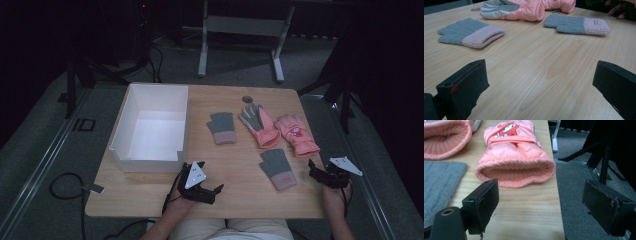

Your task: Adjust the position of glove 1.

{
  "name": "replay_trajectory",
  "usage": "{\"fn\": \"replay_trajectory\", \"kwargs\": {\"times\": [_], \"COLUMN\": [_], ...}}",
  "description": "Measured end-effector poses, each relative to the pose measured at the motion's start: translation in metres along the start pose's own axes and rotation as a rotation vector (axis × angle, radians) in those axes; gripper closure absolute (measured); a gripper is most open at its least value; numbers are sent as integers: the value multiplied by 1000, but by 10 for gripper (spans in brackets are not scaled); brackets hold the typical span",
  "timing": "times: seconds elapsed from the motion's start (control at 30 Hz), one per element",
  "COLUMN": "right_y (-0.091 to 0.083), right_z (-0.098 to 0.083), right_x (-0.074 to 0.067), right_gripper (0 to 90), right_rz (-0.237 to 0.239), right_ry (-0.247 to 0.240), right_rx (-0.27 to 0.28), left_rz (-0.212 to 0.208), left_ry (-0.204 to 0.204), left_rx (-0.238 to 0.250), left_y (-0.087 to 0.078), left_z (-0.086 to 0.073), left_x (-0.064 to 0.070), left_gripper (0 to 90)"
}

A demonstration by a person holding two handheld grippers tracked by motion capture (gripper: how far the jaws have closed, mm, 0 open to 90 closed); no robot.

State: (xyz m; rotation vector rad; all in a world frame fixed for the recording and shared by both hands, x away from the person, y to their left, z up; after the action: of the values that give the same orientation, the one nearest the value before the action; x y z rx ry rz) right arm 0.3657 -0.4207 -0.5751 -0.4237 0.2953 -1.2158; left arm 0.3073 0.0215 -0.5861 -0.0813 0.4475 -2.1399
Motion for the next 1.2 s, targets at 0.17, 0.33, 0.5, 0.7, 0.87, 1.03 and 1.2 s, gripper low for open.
{"fn": "replay_trajectory", "kwargs": {"times": [0.17, 0.33, 0.5, 0.7, 0.87, 1.03, 1.2], "right_y": [1, 2, 3, 4, -1, 0, 1], "right_z": [0, -1, 1, 5, 18, 33, 50], "right_x": [-1, 2, 0, 0, 2, -1, -9], "right_gripper": [139, 138, 138, 137, 132, 131, 129], "right_rz": [-9, -6, 10, 19, 12, -2, 9], "right_ry": [-9, 20, 20, 42, 56, 48, 19], "right_rx": [-13, -31, -61, -159, -151, -138, -138], "left_rz": [-1, -1, 0, -6, -5, -8, -6], "left_ry": [12, 11, 10, 15, 17, 15, 16], "left_rx": [2, 1, -2, -5, 0, 2, 2], "left_y": [-1, -1, 0, 0, 0, -1, -1], "left_z": [0, 0, 0, 0, 0, 0, 0], "left_x": [1, 1, 1, 2, 2, 2, 2], "left_gripper": [0, 0, 0, 0, 0, 0, 0]}}
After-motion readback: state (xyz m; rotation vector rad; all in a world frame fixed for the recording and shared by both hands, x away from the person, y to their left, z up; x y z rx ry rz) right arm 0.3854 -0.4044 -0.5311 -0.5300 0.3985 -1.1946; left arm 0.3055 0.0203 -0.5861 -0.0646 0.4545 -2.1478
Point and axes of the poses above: each handheld gripper's, and its own axes: y roughly forward along the jaws, z roughly out of its top, x roughly to its right, the point moved 4 cm from there along y, roughly forward along the jaws, and after that the axes turned 15 degrees about z, right-handed, at the moved point
